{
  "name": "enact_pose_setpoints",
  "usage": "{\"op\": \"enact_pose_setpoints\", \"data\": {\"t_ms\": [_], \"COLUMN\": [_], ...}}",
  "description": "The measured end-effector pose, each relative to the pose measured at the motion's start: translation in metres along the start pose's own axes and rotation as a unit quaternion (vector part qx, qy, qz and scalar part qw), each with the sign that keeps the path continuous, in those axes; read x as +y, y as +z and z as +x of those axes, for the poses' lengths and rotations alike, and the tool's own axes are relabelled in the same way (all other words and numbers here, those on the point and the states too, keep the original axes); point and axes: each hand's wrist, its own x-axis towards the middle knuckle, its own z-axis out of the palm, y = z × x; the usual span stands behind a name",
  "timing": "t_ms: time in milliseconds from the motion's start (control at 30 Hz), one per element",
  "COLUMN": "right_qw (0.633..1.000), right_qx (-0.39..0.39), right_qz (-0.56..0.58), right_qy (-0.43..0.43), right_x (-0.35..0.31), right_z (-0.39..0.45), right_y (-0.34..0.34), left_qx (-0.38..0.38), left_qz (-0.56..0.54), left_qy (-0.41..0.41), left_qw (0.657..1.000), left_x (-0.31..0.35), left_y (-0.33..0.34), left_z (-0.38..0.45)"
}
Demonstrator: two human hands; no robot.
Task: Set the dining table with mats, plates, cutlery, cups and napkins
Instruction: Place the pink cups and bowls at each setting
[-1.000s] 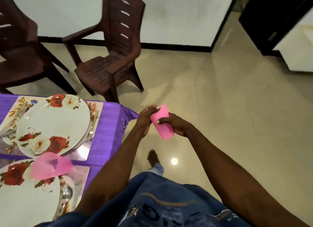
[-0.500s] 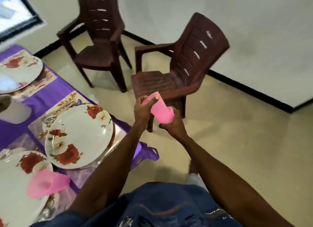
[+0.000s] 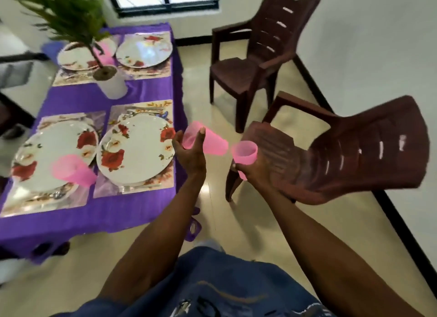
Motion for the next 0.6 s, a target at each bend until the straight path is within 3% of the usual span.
{"op": "enact_pose_setpoints", "data": {"t_ms": [167, 400, 600], "right_qw": [0.994, 0.982, 0.972], "right_qx": [-0.102, -0.16, -0.199], "right_qz": [0.021, 0.012, 0.026], "right_qy": [-0.013, -0.095, -0.124], "right_x": [-0.028, -0.077, -0.135], "right_z": [0.034, 0.078, 0.126], "right_y": [0.027, 0.107, 0.168], "left_qx": [0.09, 0.216, 0.239], "left_qz": [0.061, 0.095, 0.133], "left_qy": [0.017, 0.037, 0.03], "left_qw": [0.994, 0.971, 0.961], "left_x": [-0.004, -0.011, -0.016], "left_y": [-0.018, -0.048, -0.06], "left_z": [0.026, 0.084, 0.144]}}
